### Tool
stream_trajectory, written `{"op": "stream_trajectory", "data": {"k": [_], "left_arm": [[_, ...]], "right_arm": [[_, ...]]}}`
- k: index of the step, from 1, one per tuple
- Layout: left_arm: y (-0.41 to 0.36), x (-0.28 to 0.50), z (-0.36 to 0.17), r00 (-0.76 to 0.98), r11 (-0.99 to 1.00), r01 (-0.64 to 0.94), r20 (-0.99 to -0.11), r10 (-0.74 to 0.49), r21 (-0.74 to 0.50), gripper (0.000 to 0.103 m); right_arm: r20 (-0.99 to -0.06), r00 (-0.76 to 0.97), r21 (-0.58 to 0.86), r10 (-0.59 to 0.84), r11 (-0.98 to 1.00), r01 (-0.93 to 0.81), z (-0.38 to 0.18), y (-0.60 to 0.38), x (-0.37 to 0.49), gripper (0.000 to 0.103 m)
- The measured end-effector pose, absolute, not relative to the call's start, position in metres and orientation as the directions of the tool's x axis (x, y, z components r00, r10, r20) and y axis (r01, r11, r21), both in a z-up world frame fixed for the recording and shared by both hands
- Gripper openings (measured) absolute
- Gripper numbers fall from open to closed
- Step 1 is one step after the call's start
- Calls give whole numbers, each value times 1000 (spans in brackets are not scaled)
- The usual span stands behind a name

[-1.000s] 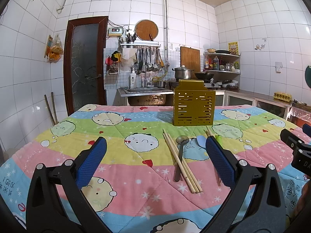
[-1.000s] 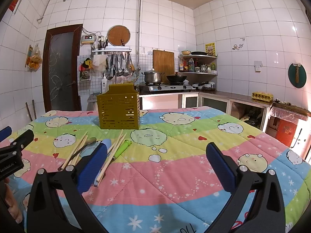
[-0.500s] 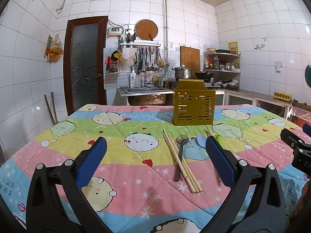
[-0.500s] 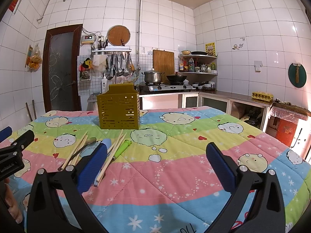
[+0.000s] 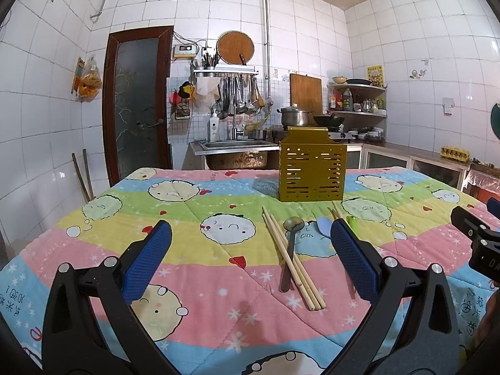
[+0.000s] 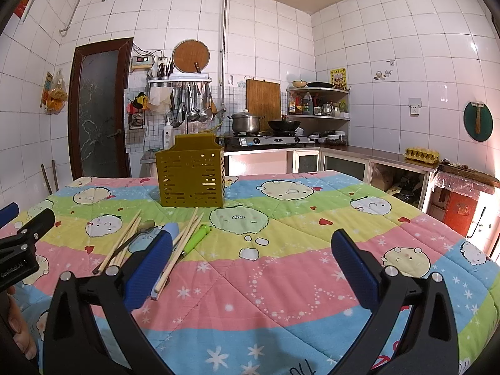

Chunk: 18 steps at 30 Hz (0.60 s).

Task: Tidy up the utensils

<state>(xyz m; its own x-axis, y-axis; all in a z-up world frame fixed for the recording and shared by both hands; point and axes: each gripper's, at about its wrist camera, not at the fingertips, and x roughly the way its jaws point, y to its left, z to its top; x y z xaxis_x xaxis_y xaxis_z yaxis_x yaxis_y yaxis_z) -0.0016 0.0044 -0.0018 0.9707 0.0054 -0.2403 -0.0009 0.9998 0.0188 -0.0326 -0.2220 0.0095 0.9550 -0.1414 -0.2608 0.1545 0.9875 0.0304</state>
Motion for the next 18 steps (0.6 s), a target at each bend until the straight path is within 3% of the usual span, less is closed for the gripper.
{"op": "stream_trajectory", "data": {"k": [12, 18], "left_arm": [[0, 4, -3, 959, 999, 32, -284, -22, 29, 98], [-4, 12, -7, 934, 998, 61, -354, -45, 34, 98]], "right_arm": [[-262, 955, 7, -137, 990, 144, 12, -217, -31, 99], [-305, 945, 21, -115, 992, 127, 11, -220, -22, 99]]}}
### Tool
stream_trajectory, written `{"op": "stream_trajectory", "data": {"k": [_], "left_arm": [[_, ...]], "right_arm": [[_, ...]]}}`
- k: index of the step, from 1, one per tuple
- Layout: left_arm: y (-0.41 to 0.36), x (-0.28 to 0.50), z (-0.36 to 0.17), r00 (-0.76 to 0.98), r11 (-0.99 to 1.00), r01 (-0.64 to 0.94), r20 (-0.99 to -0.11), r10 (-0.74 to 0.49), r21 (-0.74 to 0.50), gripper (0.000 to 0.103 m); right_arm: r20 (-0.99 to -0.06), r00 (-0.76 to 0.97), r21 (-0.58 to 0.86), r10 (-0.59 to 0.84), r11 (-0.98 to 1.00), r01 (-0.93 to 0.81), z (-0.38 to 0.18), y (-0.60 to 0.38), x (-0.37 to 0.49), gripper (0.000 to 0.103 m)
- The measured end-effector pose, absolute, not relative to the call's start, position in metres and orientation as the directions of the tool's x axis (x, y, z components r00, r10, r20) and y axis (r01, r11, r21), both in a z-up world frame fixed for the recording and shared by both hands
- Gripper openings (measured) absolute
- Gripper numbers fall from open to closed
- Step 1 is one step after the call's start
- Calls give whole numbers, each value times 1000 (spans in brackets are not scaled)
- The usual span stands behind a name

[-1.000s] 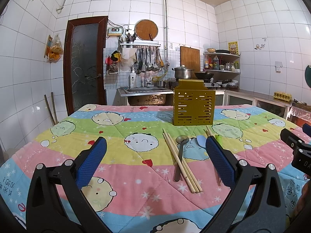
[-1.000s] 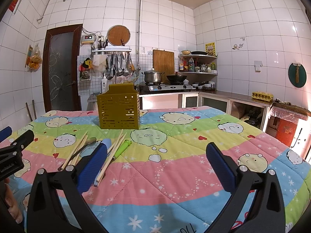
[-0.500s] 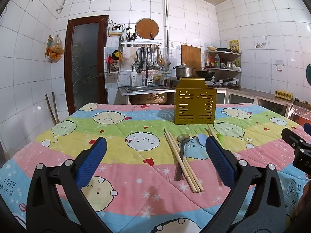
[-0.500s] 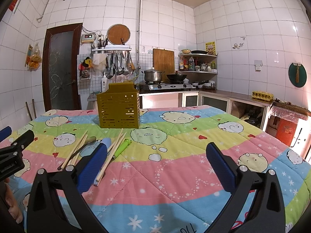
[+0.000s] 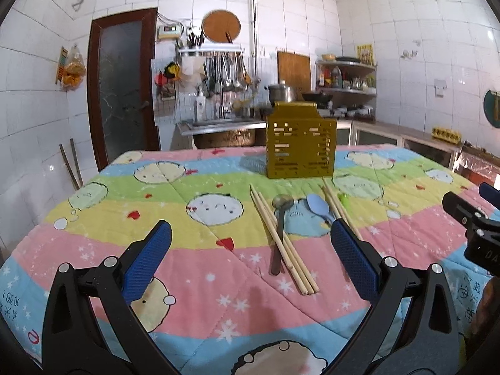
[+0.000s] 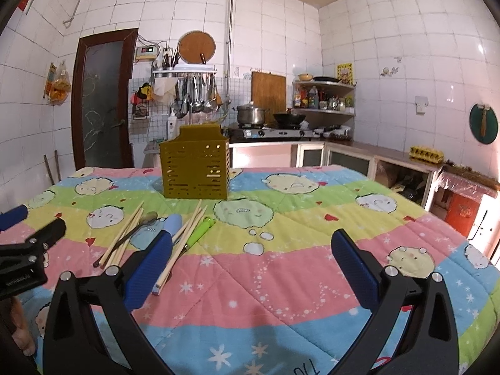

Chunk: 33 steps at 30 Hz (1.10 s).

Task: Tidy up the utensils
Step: 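Grasp the green frog-handled fork with the right tool while the left tool grasps one wooden chopstick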

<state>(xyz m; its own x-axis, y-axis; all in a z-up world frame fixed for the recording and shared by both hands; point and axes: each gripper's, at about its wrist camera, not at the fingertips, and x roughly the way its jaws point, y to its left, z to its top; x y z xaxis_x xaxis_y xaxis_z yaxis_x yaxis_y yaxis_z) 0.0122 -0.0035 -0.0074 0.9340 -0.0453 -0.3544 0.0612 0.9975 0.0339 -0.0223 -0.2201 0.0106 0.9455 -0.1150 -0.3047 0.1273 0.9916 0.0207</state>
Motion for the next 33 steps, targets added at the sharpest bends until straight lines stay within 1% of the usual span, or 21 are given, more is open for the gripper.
{"op": "stream_trajectory", "data": {"k": [3, 8, 9, 11, 13, 16, 18, 20, 23, 25, 29, 33], "left_arm": [[-1, 17, -9, 924, 998, 61, -379, -49, 20, 98], [3, 39, -13, 880, 998, 69, -471, -66, -11, 98], [4, 47, -12, 872, 998, 68, -486, -62, -5, 98], [5, 57, -9, 868, 998, 66, -495, -51, 11, 98], [6, 72, -2, 864, 998, 59, -502, -35, 32, 98], [8, 97, 6, 846, 998, 56, -532, -30, 32, 98], [8, 112, 8, 829, 998, 55, -559, -26, 36, 98], [8, 128, 7, 808, 998, 61, -588, -31, 31, 98], [8, 150, 1, 771, 998, 67, -635, -44, 13, 98], [9, 163, -5, 750, 997, 71, -658, -58, -7, 98], [8, 183, -15, 724, 997, 72, -687, -57, -7, 98], [11, 202, -29, 667, 997, 61, -741, -77, -48, 86]], "right_arm": [[-319, 939, 32, -126, 989, 144, 10, -223, -20, 99], [-419, 899, 24, -128, 988, 151, 5, -224, 5, 99], [-426, 895, 25, -133, 987, 158, 5, -224, 7, 99], [-461, 879, 16, -124, 989, 148, 7, -222, 23, 99], [-474, 873, 3, -117, 991, 134, 10, -219, 37, 99], [-481, 871, -5, -105, 993, 118, 14, -213, 60, 99], [-514, 855, 6, -74, 996, 90, 14, -208, 79, 99], [-550, 834, 5, -50, 998, 63, 12, -203, 97, 99], [-611, 788, -27, -68, 997, 66, 4, -198, 121, 99], [-632, 772, -19, -73, 997, 79, -1, -200, 132, 99], [-665, 742, 5, -88, 992, 122, -12, -210, 152, 99], [-699, 711, 33, -72, 991, 133, -21, -211, 167, 99]]}}
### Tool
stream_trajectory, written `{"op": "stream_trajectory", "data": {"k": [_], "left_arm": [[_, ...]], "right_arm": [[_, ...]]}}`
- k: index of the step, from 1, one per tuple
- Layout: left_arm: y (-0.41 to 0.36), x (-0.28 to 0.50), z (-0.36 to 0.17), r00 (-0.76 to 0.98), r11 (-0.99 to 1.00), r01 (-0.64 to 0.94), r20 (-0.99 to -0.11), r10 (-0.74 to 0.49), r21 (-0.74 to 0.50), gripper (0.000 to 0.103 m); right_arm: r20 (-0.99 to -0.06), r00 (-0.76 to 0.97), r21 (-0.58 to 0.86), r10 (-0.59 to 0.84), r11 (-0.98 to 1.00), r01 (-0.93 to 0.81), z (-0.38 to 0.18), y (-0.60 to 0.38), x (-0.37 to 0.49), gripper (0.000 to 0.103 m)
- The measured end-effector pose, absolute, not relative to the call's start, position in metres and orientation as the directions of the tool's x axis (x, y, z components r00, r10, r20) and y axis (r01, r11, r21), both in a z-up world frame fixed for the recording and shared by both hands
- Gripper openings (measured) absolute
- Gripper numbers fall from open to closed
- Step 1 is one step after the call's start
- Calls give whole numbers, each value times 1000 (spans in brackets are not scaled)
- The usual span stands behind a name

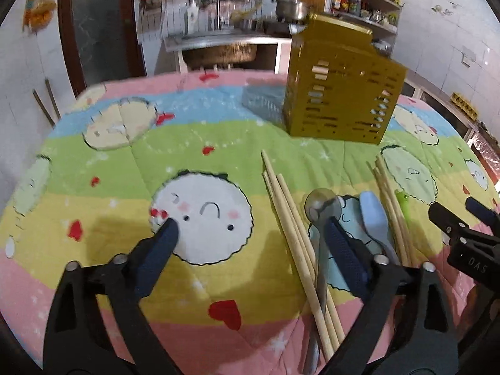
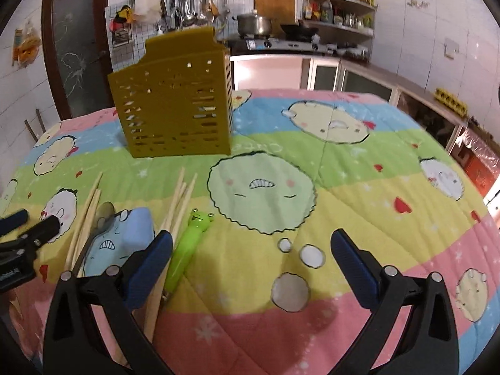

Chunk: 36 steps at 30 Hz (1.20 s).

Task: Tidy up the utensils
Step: 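Grasp the green frog-handled fork with the right tool while the left tool grasps one wooden chopstick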

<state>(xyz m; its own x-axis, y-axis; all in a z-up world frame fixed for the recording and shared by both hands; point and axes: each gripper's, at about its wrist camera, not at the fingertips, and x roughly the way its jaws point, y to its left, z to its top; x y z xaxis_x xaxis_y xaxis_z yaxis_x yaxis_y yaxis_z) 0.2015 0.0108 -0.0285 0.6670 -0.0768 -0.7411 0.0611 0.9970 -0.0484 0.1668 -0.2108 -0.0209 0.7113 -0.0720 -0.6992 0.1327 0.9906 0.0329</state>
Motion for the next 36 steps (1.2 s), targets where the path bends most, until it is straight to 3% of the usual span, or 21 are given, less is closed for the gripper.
{"op": "stream_trajectory", "data": {"k": [5, 10, 14, 27, 32, 36], "left_arm": [[14, 214, -44, 637, 998, 36, -769, -57, -44, 83], [17, 220, -51, 628, 1000, 18, -778, -26, -19, 83], [24, 224, -53, 619, 999, -1, -785, -28, -37, 83], [20, 243, -53, 559, 999, 45, -829, -11, 17, 73], [19, 256, -54, 540, 999, 49, -841, -22, 5, 68], [19, 267, -54, 528, 999, 49, -849, -36, -12, 61]], "right_arm": [[-708, 696, -28, -118, 990, 139, -27, -200, 180, 98], [-740, 662, -22, -118, 988, 152, -35, -202, 189, 84], [-748, 656, 8, -101, 987, 160, -38, -203, 192, 83], [-799, 600, 42, -27, 994, 100, -43, -179, 199, 37], [-816, 577, 32, -25, 995, 90, -43, -173, 204, 27], [-823, 568, 30, -28, 995, 93, -44, -172, 208, 26]]}}
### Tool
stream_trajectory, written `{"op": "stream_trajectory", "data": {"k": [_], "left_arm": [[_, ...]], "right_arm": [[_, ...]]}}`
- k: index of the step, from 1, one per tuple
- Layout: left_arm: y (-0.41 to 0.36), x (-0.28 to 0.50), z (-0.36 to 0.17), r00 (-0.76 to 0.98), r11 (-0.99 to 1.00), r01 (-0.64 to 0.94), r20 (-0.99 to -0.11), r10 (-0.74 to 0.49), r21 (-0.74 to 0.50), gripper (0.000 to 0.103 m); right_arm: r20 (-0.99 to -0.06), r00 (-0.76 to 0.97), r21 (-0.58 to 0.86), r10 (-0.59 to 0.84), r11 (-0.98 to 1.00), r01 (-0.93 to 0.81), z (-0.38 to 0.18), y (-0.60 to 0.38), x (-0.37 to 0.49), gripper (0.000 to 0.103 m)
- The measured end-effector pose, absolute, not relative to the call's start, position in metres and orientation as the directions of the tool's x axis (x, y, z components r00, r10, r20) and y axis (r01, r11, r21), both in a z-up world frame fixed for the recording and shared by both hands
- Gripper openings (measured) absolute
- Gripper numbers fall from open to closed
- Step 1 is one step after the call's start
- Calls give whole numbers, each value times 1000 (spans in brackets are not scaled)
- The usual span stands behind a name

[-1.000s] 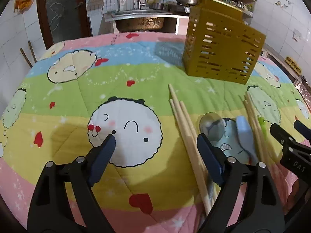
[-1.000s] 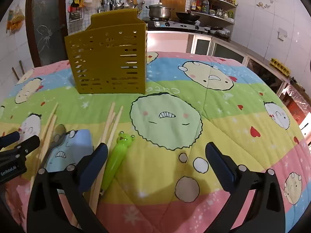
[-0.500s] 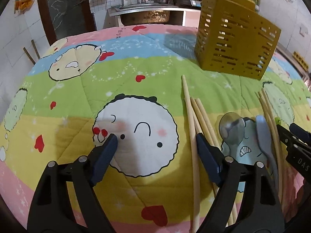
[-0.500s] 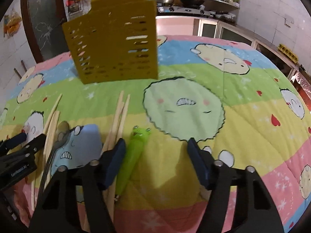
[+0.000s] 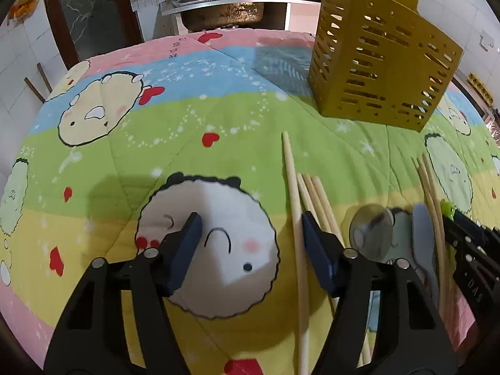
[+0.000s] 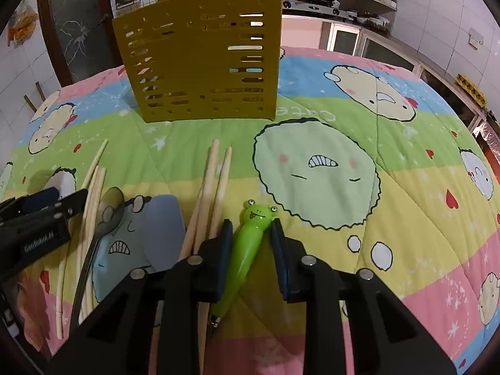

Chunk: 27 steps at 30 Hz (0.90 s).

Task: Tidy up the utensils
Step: 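Grasp the green frog-handled fork with the right tool while the left tool grasps one wooden chopstick, then lift the fork with the right tool while the left tool carries the chopstick toward the yellow holder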

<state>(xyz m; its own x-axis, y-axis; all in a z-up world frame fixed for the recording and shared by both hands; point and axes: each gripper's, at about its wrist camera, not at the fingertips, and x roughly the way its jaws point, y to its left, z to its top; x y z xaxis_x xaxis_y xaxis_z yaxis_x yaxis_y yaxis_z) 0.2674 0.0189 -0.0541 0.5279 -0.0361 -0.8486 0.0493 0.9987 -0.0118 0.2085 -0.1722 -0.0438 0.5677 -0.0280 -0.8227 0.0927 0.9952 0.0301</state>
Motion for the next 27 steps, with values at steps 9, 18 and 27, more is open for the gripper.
{"op": "stream_trajectory", "data": {"k": [9, 18, 27], "left_arm": [[15, 296, -51, 485, 997, 42, -871, -75, -62, 28], [15, 295, -52, 503, 993, 49, -856, -121, -112, 5], [13, 276, -36, 567, 987, 59, -809, -156, -148, 4]], "right_arm": [[-828, 560, 29, -27, 995, 92, -43, -172, 220, 24], [-809, 588, 91, 17, 991, 96, -36, -186, 221, 21], [-743, 669, 137, 30, 985, 108, -6, -207, 207, 20]]}}
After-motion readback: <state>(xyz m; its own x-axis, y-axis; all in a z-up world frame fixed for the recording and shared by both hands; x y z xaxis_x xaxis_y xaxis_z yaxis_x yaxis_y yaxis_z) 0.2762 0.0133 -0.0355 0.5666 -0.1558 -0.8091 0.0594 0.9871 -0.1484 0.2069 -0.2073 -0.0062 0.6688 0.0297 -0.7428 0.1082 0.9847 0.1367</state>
